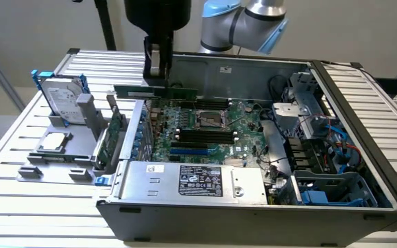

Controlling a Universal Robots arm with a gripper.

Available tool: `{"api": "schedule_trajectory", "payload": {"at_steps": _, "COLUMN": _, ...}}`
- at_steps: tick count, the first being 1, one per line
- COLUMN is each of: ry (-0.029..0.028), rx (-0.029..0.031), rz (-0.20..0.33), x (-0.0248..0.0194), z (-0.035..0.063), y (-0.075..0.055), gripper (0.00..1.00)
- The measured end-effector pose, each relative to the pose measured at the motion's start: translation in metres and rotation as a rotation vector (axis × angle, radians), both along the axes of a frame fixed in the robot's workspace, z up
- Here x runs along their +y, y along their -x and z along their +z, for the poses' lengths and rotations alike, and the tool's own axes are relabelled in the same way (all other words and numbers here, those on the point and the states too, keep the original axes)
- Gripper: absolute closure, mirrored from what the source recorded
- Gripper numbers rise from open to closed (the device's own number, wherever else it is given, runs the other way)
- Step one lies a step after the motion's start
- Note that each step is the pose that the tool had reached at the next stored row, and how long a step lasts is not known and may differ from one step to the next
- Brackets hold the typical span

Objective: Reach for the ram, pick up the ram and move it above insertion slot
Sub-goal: 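Pick up the ram and move it above insertion slot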

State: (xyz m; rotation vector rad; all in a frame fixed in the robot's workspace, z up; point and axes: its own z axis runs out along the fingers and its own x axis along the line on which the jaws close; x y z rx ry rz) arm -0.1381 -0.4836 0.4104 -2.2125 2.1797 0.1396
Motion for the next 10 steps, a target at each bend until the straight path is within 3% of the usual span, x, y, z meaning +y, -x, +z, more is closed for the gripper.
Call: {"api": "schedule_trajectory", "payload": {"at_steps": 10, "ry": 0.0, "rx": 0.0, "rz": 0.0, "x": 0.0228, "z": -0.0002, "y": -0.026, "gripper": 0.87}}
